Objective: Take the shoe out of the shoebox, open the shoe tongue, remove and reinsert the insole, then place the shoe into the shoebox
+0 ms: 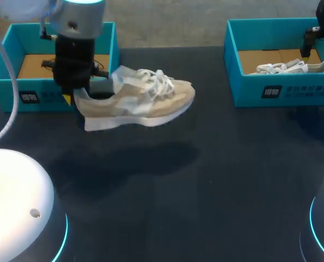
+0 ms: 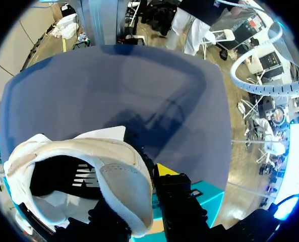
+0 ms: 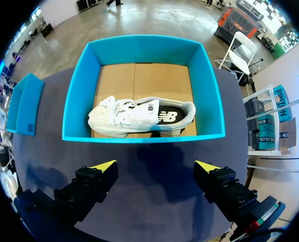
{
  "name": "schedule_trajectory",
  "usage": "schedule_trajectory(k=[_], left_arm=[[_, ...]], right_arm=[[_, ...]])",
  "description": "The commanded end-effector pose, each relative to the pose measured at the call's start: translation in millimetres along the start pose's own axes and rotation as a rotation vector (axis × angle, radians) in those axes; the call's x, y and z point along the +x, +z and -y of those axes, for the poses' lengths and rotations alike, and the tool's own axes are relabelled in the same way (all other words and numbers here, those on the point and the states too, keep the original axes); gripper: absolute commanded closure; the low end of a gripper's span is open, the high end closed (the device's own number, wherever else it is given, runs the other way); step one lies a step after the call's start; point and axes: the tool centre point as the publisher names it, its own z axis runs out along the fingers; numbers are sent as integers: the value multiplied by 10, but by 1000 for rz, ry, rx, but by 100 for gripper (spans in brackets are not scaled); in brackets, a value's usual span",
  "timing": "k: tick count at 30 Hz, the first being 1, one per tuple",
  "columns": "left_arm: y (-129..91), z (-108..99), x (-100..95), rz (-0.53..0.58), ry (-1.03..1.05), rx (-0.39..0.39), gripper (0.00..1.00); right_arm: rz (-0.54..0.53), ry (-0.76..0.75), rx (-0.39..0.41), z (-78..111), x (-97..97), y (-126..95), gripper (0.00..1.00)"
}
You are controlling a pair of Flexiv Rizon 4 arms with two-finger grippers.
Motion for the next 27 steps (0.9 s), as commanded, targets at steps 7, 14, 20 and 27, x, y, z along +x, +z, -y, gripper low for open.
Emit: schedule_trajectory(k=[7,14,20,27], left_arm=[[217,238,-391,-13,-2,-165,100],[395,238,-481,4,-38,-120,100],[578,185,-591,12,-25,-72,100],[818,181,-782,49,-29,-47,100]], right_arm=[[0,1,-1,9,4,-2,0],[0,1,-1,9,4,-2,0],[0,1,-1,9,4,-2,0],[0,1,-1,9,4,-2,0]])
